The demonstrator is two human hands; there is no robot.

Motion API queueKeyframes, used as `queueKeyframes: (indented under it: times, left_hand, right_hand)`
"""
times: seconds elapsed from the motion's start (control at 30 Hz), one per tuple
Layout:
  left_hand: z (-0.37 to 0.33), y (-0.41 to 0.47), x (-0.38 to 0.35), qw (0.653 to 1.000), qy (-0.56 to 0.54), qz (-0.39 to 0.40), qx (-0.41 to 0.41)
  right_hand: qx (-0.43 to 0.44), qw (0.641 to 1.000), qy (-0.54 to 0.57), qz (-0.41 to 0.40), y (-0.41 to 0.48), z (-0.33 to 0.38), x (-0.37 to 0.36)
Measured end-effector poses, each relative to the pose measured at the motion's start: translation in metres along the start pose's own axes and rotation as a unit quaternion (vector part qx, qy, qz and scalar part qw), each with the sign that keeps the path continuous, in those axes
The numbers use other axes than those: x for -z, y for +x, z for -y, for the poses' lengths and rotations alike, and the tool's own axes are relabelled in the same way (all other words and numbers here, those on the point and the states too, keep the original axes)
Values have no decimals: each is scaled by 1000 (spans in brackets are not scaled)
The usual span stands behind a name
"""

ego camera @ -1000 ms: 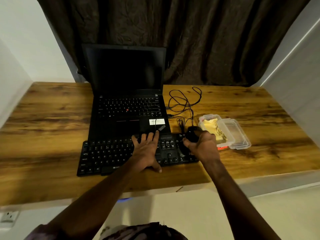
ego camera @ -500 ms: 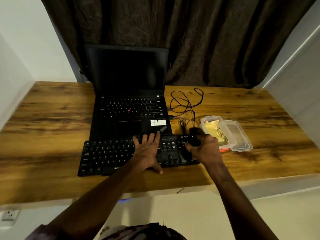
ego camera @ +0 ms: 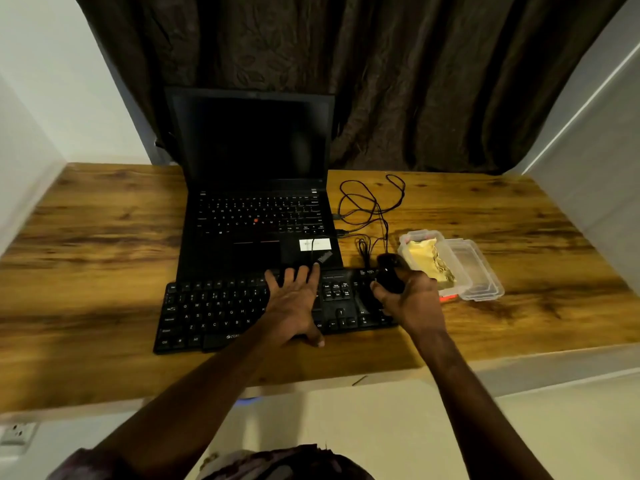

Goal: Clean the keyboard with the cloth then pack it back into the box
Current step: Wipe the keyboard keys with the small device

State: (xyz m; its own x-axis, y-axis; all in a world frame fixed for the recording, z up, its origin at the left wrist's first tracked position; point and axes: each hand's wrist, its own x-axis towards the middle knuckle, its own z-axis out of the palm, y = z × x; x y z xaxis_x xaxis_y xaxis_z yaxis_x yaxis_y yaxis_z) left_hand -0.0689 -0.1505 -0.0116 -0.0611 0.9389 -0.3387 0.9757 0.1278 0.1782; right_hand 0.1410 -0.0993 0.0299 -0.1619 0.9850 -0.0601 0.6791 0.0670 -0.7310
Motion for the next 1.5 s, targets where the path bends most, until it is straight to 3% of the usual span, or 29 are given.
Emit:
queueKeyframes:
  times: [0.27,0.5,0.67,0.87,1.1,1.37,1.5]
  left_hand:
    - [-10,4,3,999,44,13,0]
    - [-15,5,2,997,69,-4,22]
    - [-21,6,4,996,92,-11,17]
    - [-28,9,4,994,109,-18,-4]
    - [-29,11,2,994,101,-18,-20]
    - [-32,15,6,994,112,-8,-18]
    - [-34,17,6,994,110,-3,-10]
  right_hand:
    - [46,993,-90,64,17,-23,5]
    - [87,992,-89,15,33,-9,-5]
    - [70,989,-101,78,28,-33,4]
    - [102,988,-81,87,38,-34,10]
    - [153,985,-78,23,47,-16,-1]
    - [131,980,-29,144,42,-43,23]
    - [139,983,-9,116,43,-38,22]
